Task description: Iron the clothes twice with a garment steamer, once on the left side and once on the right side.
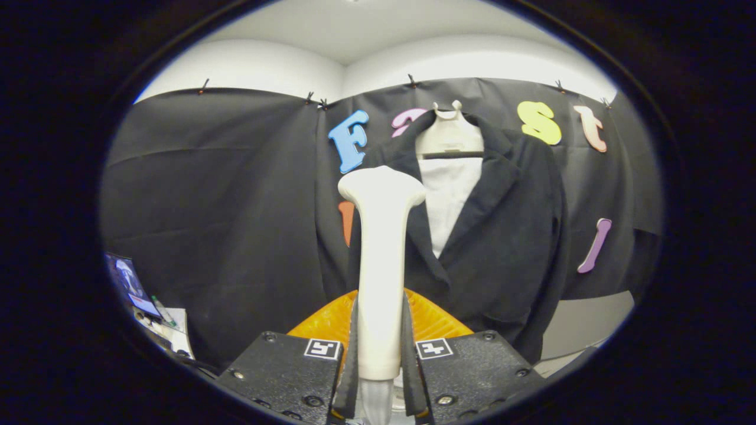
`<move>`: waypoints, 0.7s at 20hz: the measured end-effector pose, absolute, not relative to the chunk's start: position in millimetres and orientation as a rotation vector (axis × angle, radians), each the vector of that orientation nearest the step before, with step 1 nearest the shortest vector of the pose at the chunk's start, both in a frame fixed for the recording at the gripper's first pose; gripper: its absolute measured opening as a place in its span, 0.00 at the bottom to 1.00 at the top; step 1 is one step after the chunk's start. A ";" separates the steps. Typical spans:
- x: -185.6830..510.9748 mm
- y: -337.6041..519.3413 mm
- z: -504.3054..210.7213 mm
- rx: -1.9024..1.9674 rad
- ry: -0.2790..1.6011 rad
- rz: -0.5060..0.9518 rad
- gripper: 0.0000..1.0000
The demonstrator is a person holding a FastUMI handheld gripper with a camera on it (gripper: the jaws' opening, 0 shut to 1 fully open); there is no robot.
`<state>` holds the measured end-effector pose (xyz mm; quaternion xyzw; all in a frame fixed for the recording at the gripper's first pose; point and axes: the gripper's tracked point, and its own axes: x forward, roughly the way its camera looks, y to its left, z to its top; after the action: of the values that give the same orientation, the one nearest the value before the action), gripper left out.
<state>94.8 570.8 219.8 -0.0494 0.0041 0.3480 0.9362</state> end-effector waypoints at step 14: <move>142.8 611.5 217.4 -0.145 0.028 0.673 0.33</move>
<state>142.8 611.5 217.4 -0.0712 0.0138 0.3299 0.9412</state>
